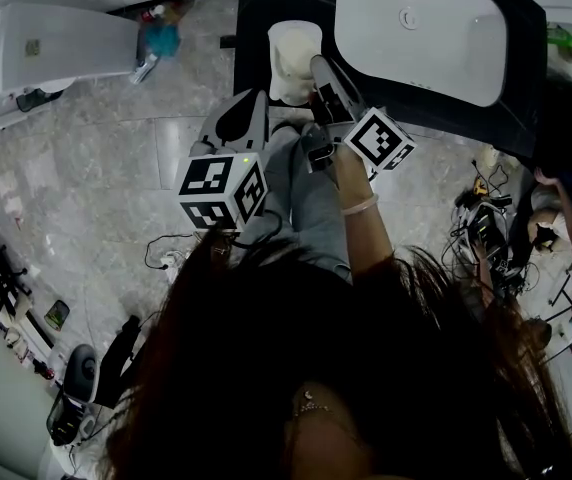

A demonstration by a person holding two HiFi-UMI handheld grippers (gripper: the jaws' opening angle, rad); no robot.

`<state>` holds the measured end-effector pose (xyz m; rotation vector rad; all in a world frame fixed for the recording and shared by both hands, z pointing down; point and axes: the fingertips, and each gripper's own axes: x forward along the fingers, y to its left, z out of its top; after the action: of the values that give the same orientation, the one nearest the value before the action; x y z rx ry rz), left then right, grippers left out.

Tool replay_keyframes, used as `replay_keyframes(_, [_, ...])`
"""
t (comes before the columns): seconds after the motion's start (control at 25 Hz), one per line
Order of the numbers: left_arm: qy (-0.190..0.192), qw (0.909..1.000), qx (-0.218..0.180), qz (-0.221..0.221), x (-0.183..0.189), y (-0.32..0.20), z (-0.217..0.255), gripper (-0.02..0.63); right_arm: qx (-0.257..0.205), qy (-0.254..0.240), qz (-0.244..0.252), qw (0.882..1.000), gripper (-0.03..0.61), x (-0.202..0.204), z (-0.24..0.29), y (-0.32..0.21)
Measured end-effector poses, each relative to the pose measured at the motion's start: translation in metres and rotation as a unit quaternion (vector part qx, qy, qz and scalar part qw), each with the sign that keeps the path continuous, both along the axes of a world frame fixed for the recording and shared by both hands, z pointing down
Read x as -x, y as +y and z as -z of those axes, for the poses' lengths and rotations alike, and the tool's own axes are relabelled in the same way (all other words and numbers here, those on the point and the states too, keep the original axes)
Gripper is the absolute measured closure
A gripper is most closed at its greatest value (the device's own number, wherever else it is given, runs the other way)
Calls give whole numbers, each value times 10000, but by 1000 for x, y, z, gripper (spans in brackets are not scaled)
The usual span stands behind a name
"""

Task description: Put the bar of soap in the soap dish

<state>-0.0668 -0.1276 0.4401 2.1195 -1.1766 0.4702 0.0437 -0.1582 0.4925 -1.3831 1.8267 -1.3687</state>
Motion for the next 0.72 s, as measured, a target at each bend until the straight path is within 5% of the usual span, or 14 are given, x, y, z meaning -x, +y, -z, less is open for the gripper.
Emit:
replay_keyframes(0.24, [-8, 10000, 24, 13, 1, 2, -3, 617, 221, 569, 390, 9974, 472, 4, -13, 2])
replay_keyframes(0.72, [0, 10000, 21, -91, -1, 1, -2, 617, 157, 559, 729, 9956, 413, 8, -6, 1])
